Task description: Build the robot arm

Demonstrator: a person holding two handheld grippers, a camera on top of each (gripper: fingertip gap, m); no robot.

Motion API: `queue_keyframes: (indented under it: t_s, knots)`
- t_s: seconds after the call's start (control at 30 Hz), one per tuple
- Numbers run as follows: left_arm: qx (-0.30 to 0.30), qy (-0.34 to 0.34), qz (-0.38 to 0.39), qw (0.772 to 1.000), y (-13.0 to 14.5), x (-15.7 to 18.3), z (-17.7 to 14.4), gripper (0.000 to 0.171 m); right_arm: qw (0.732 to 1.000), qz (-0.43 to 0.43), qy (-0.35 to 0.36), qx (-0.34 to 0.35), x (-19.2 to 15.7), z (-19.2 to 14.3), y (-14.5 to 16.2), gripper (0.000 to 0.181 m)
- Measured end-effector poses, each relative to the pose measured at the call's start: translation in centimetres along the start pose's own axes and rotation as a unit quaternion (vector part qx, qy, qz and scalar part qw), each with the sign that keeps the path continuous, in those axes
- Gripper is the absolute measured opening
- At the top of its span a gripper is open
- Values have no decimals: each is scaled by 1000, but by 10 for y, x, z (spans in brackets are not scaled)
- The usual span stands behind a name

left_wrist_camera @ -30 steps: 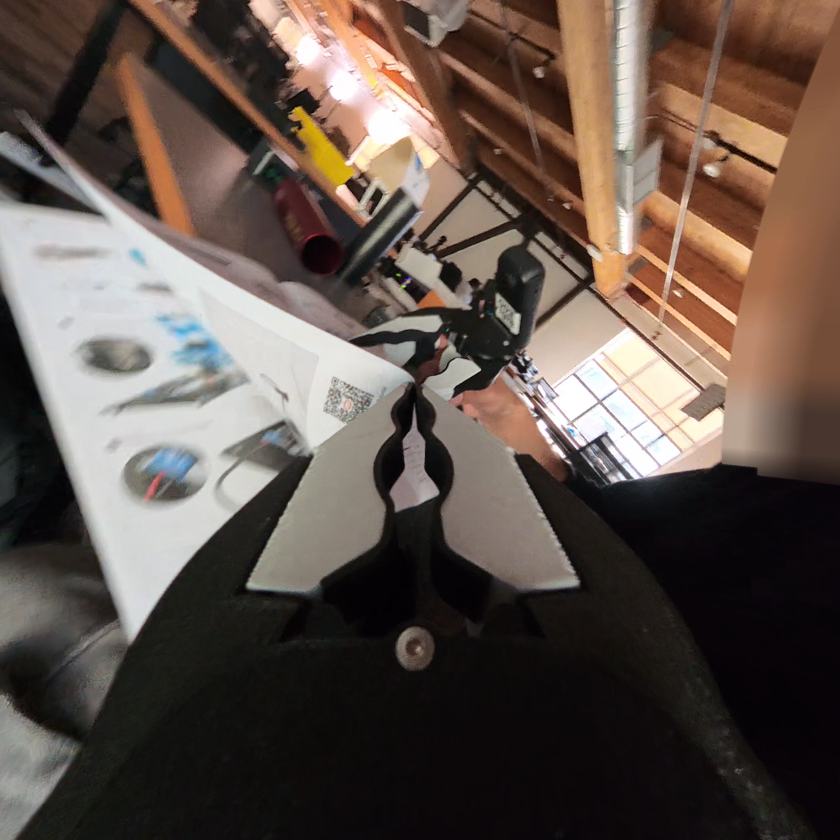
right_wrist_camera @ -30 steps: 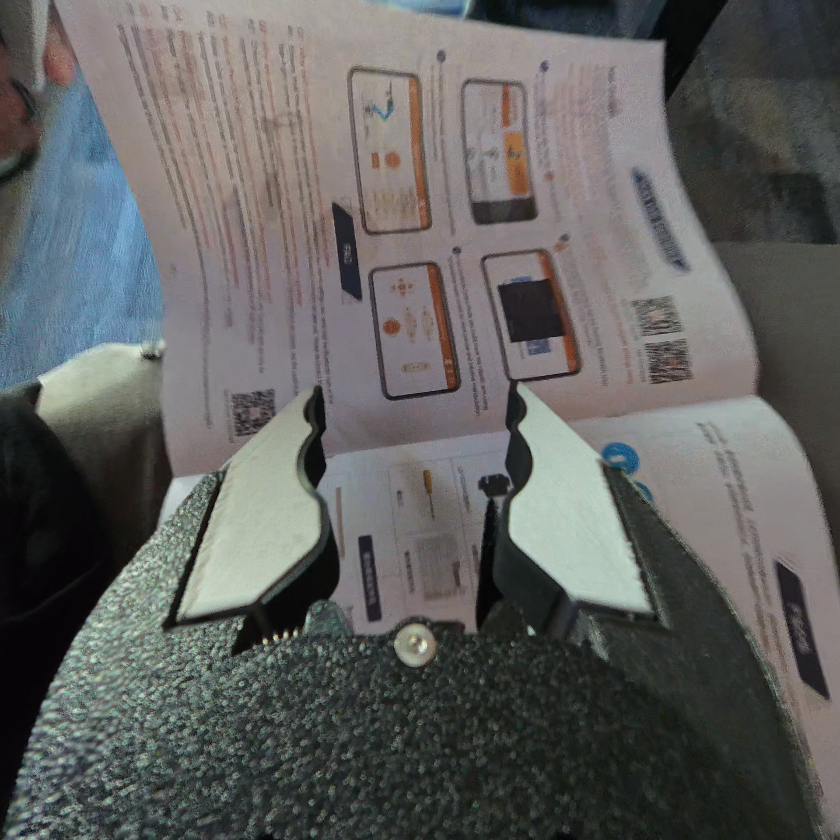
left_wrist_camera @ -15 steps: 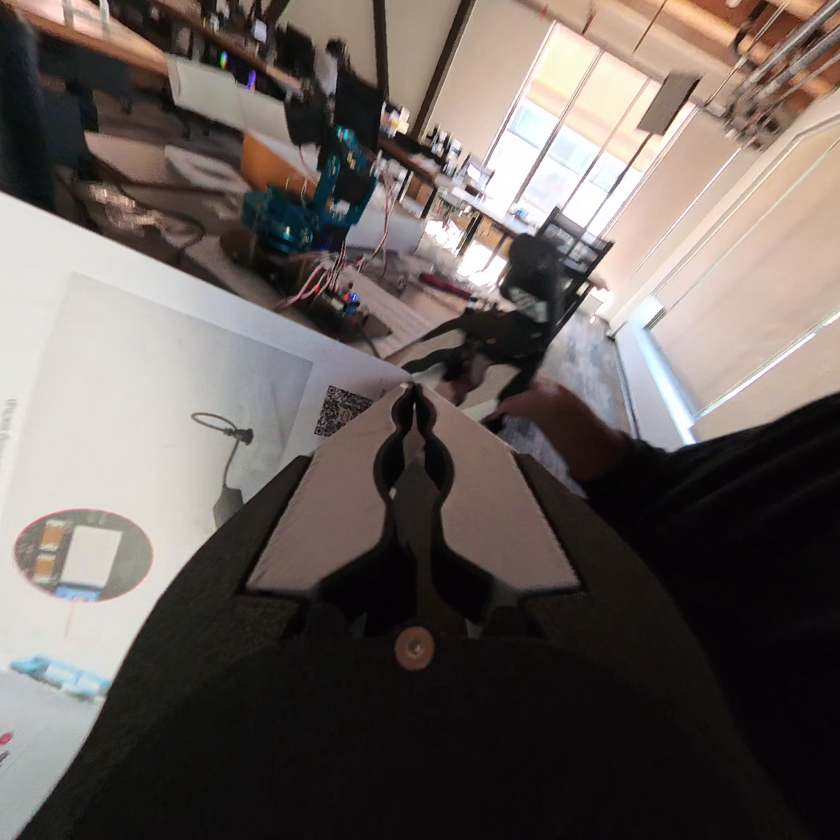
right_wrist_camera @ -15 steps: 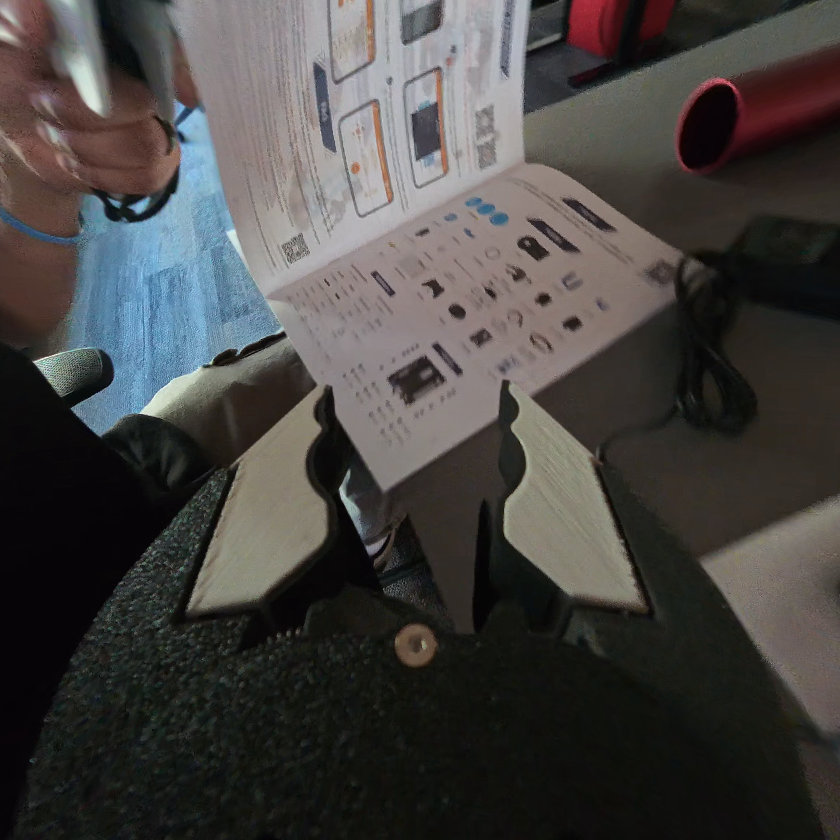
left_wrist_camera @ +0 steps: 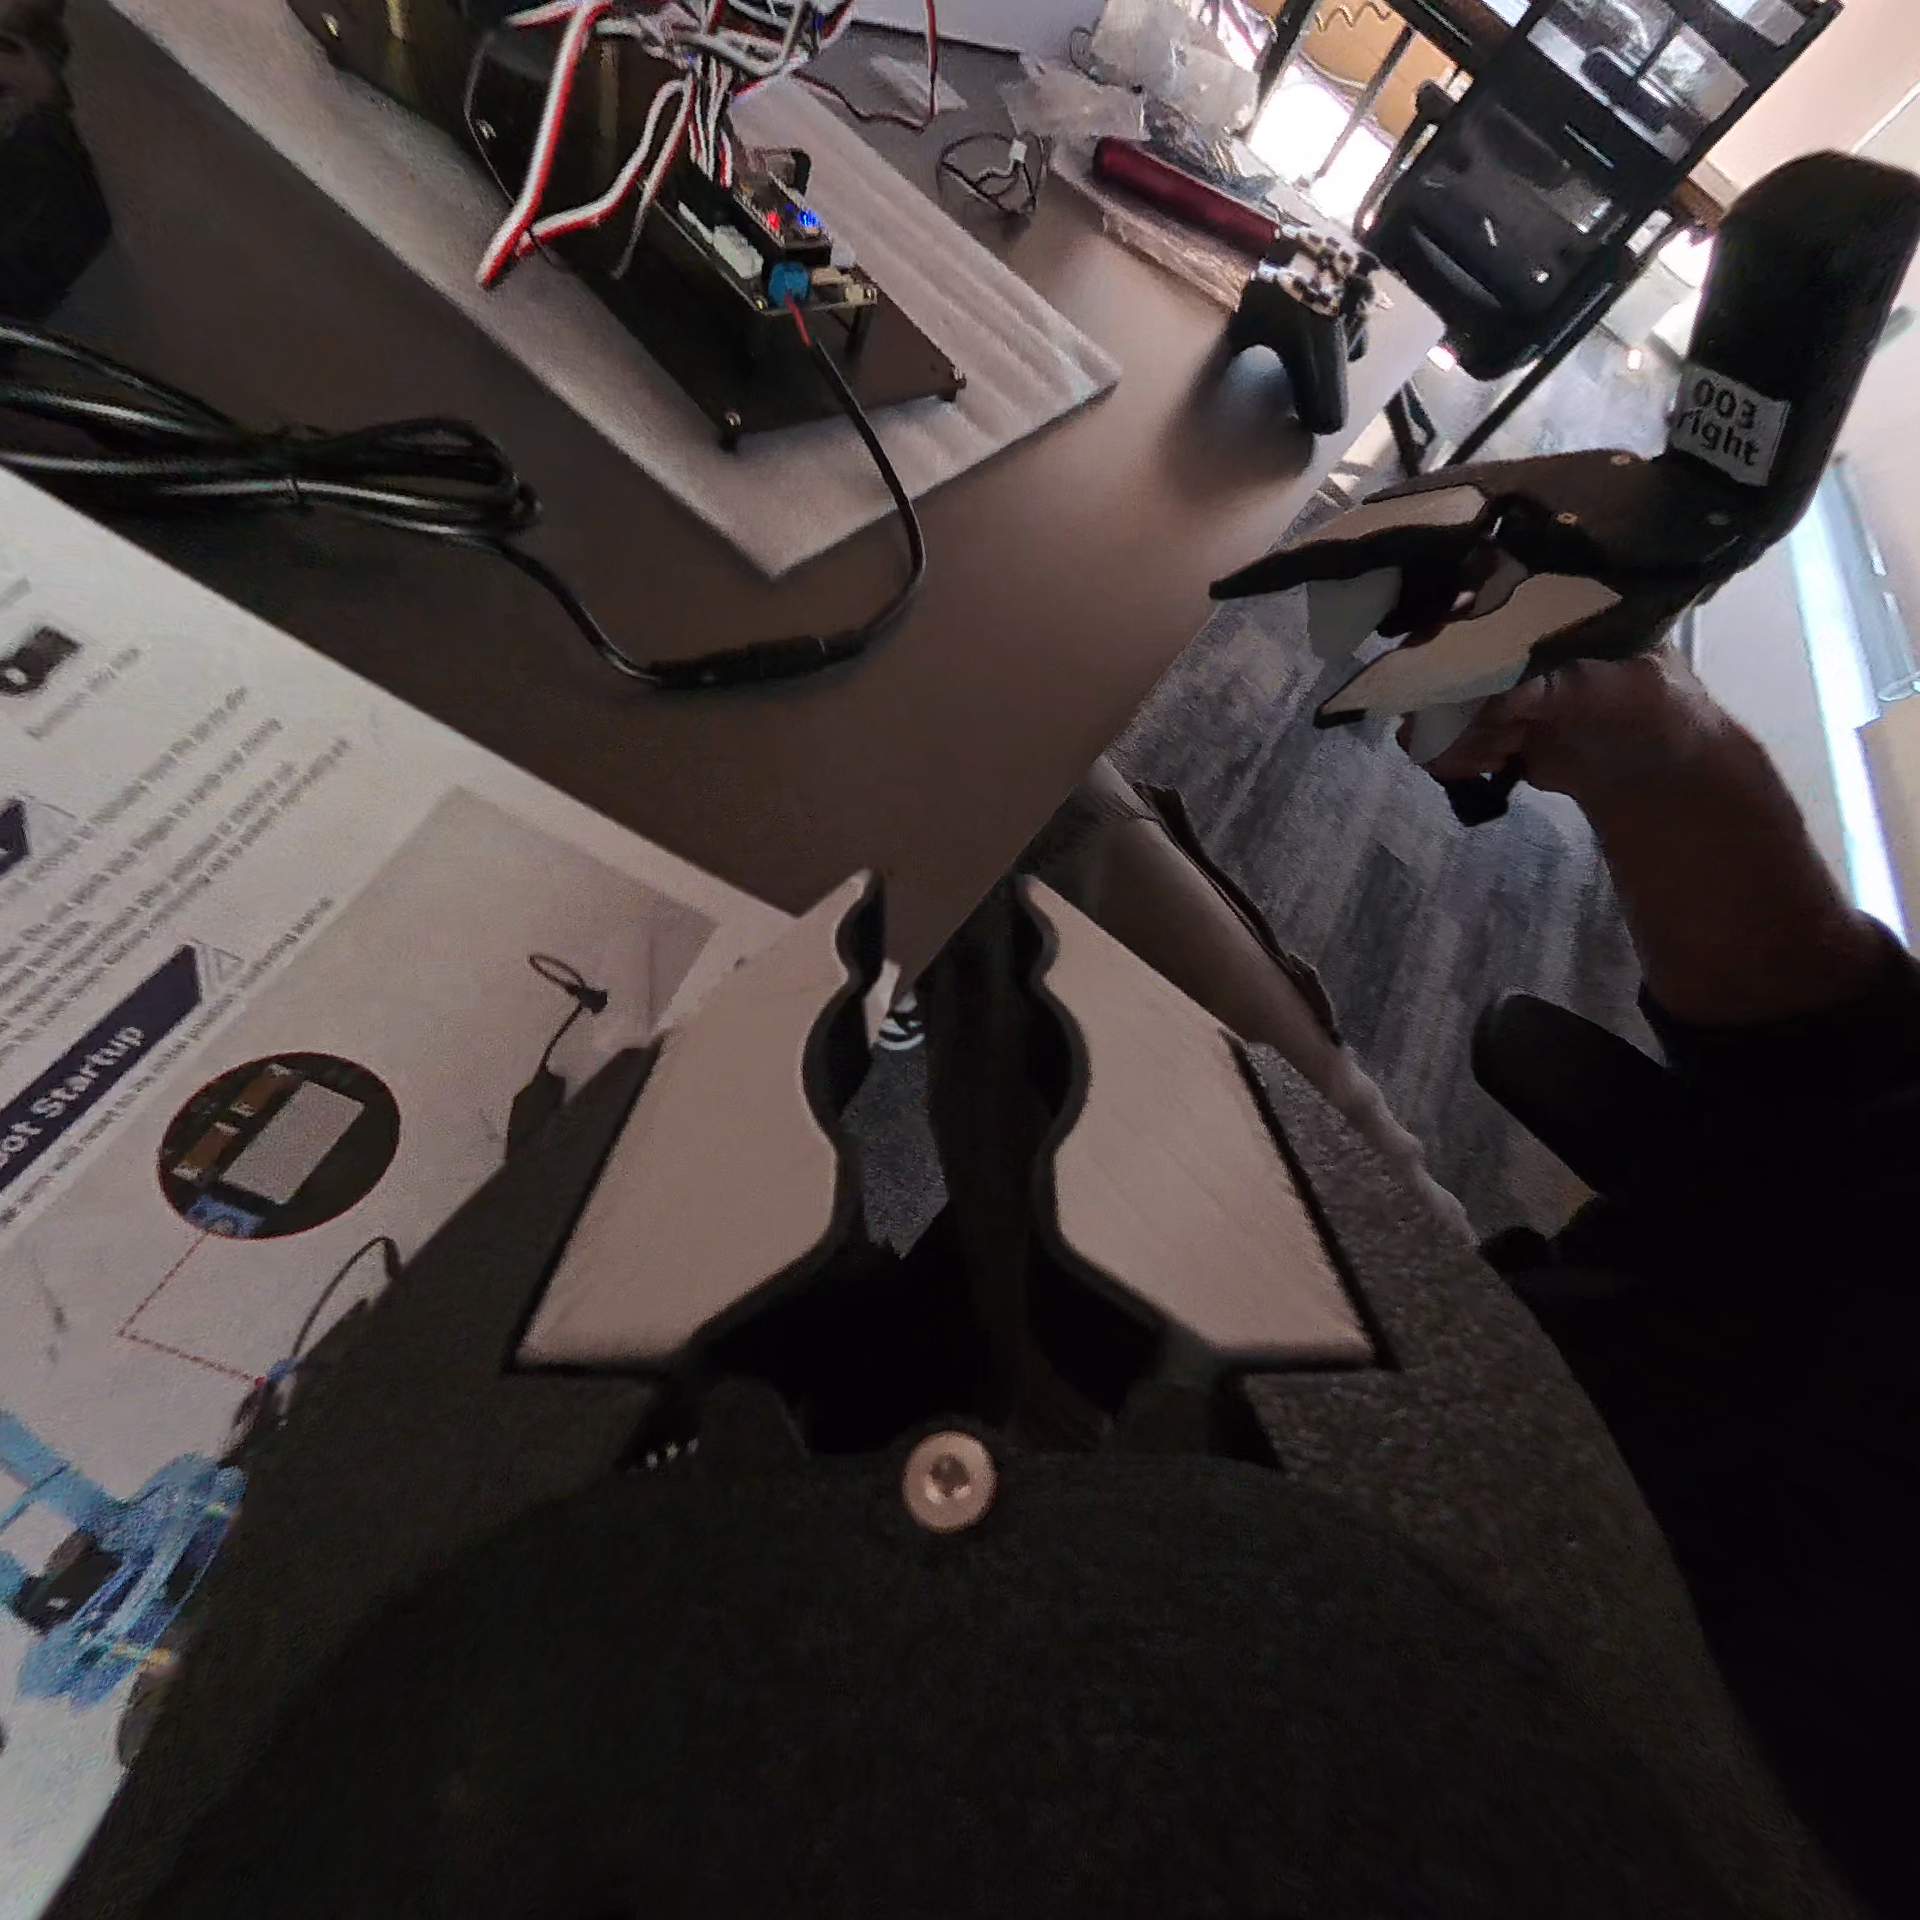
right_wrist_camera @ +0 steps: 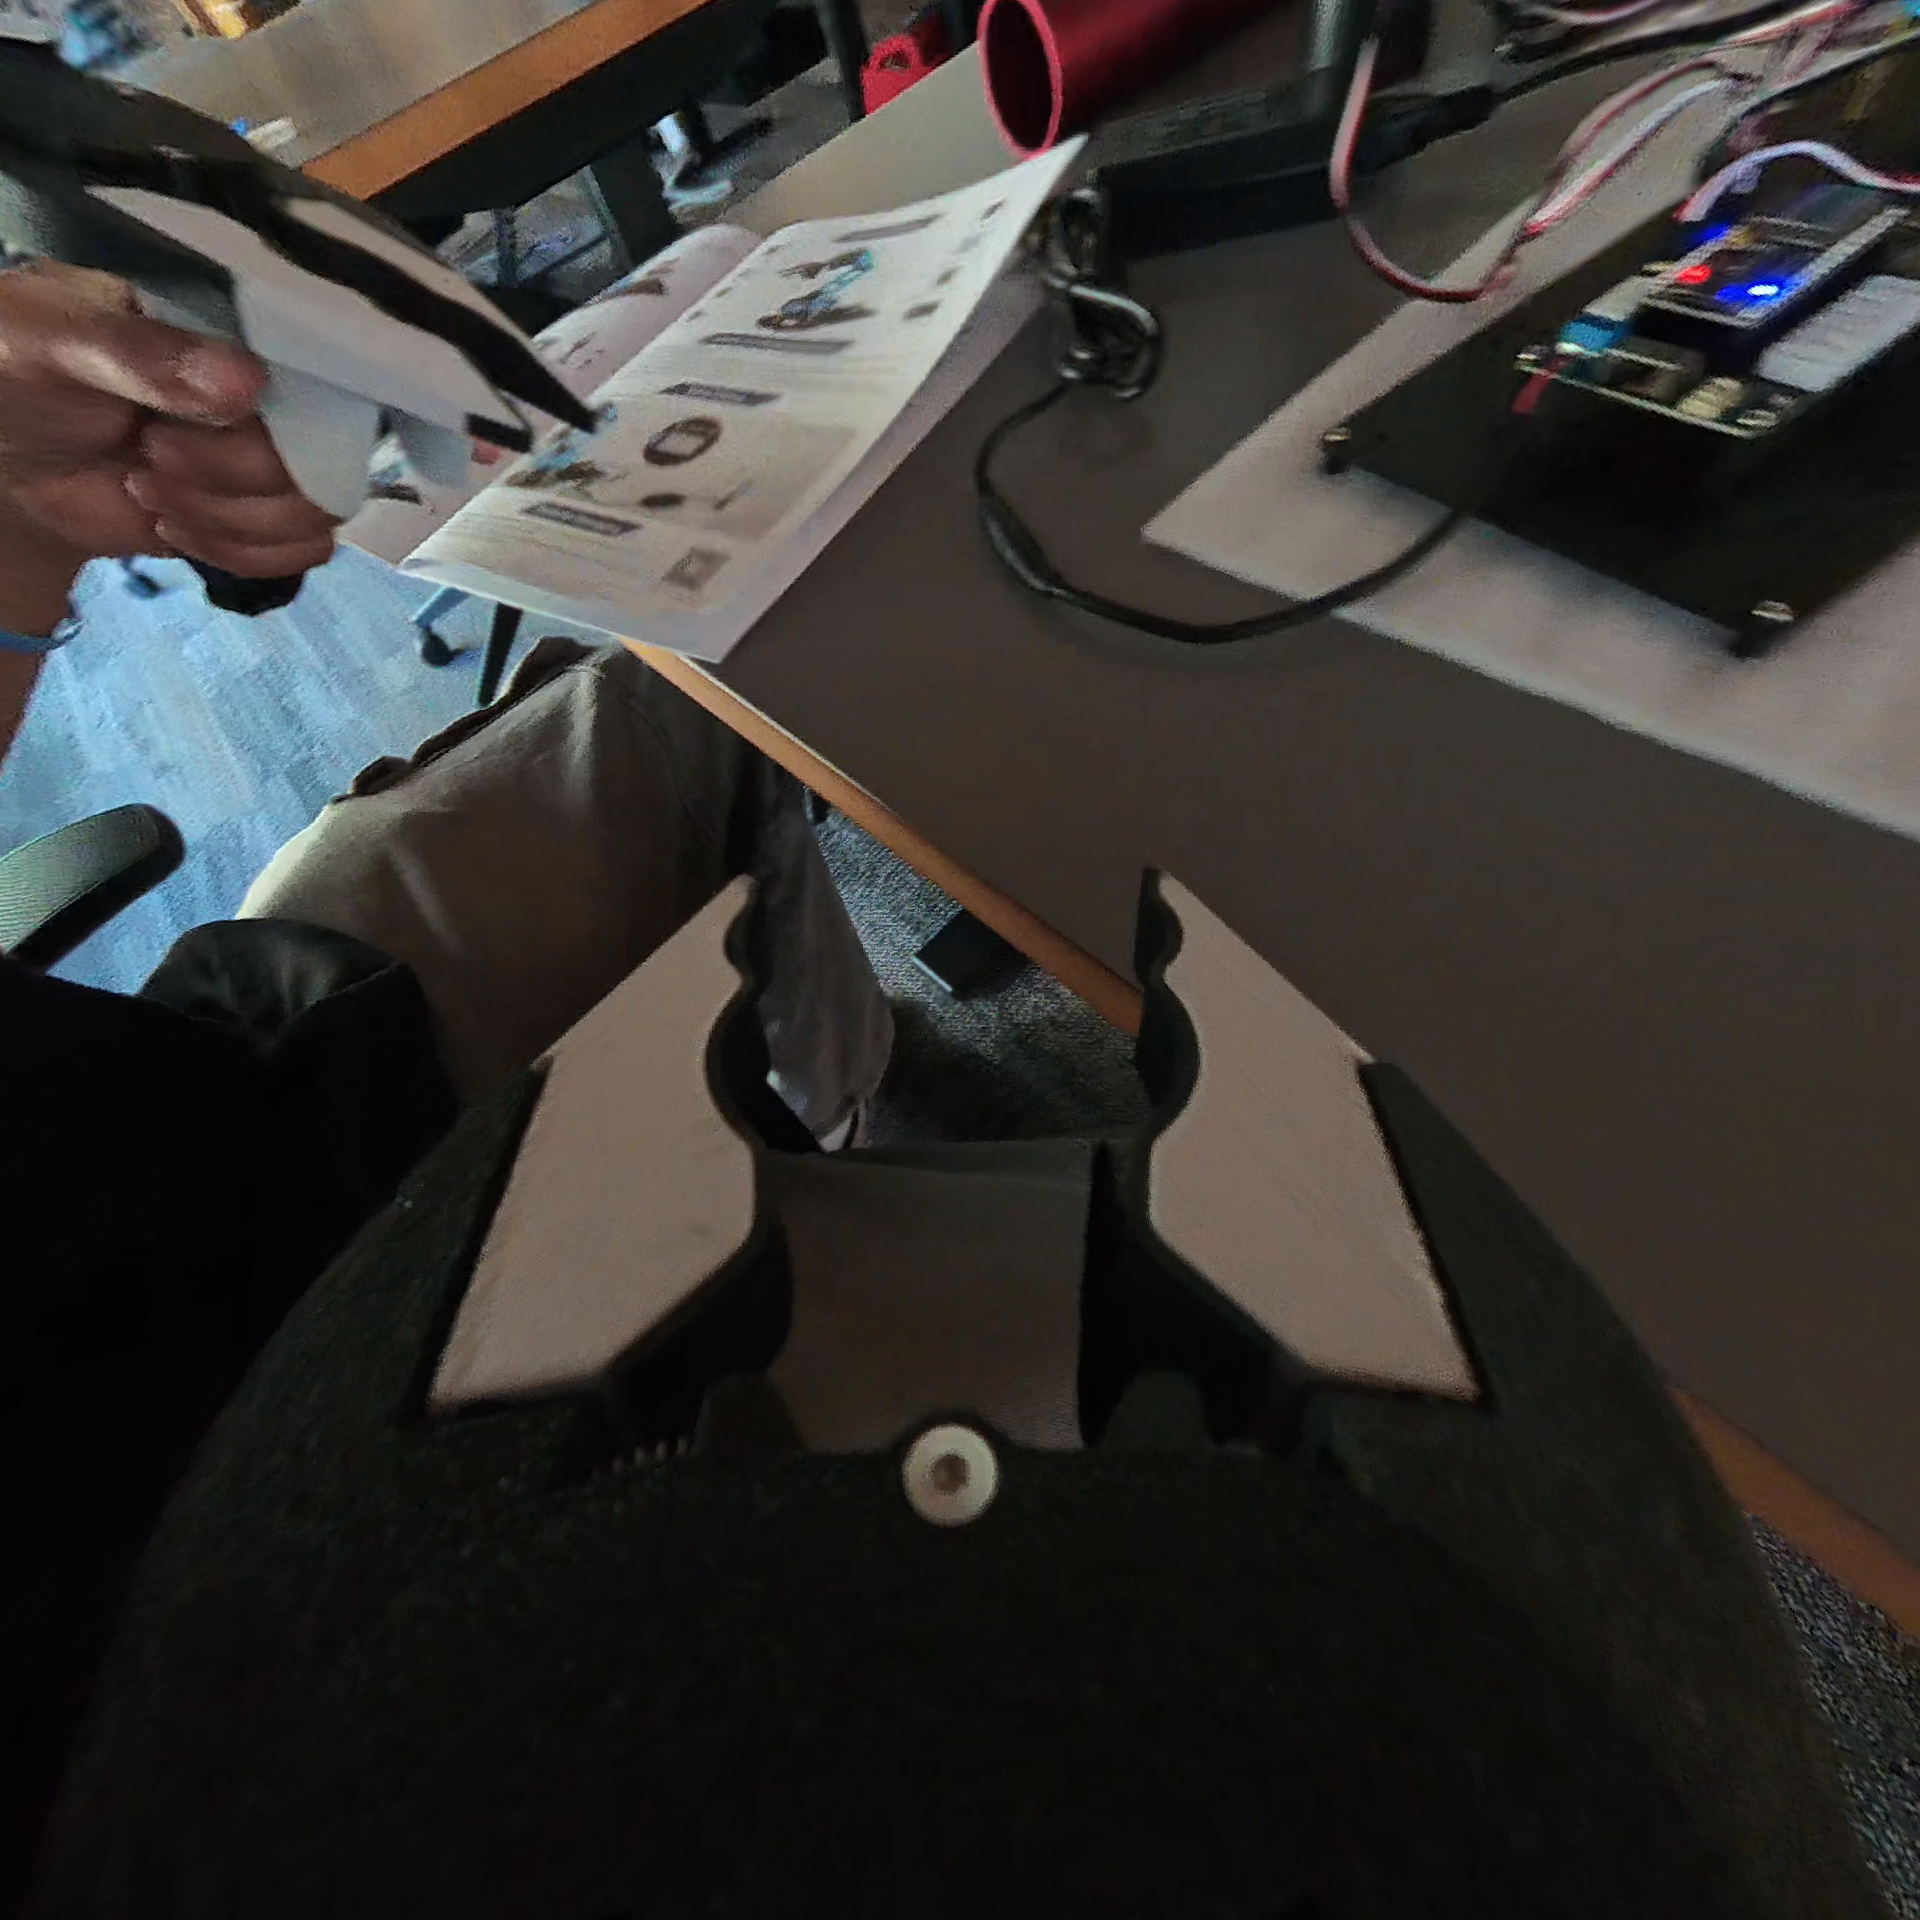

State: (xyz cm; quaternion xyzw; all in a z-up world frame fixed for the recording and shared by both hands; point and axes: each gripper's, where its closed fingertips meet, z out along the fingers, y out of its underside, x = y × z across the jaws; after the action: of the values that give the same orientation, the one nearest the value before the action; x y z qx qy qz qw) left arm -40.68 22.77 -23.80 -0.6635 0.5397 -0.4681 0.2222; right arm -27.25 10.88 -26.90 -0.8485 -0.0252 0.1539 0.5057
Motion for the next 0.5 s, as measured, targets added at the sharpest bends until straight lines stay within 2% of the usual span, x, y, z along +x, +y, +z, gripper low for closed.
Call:
queue_keyframes:
  t_s: [0.13,0.23,0.37,0.5]
  knots:
    - [46,-10,22,999,-23,12,7,36,999,7,42,27,41,-26,2,68]
    - [76,10,39,996,-45,28,33,37,991,-3,121,50,103,-70,1,65]
    - [54,56,85,993,-60,65,107,39,962,6,261,73,212,-167,8,67]
    - [26,85,88,992,-71,118,207,43,950,5,299,86,279,-240,14,70]
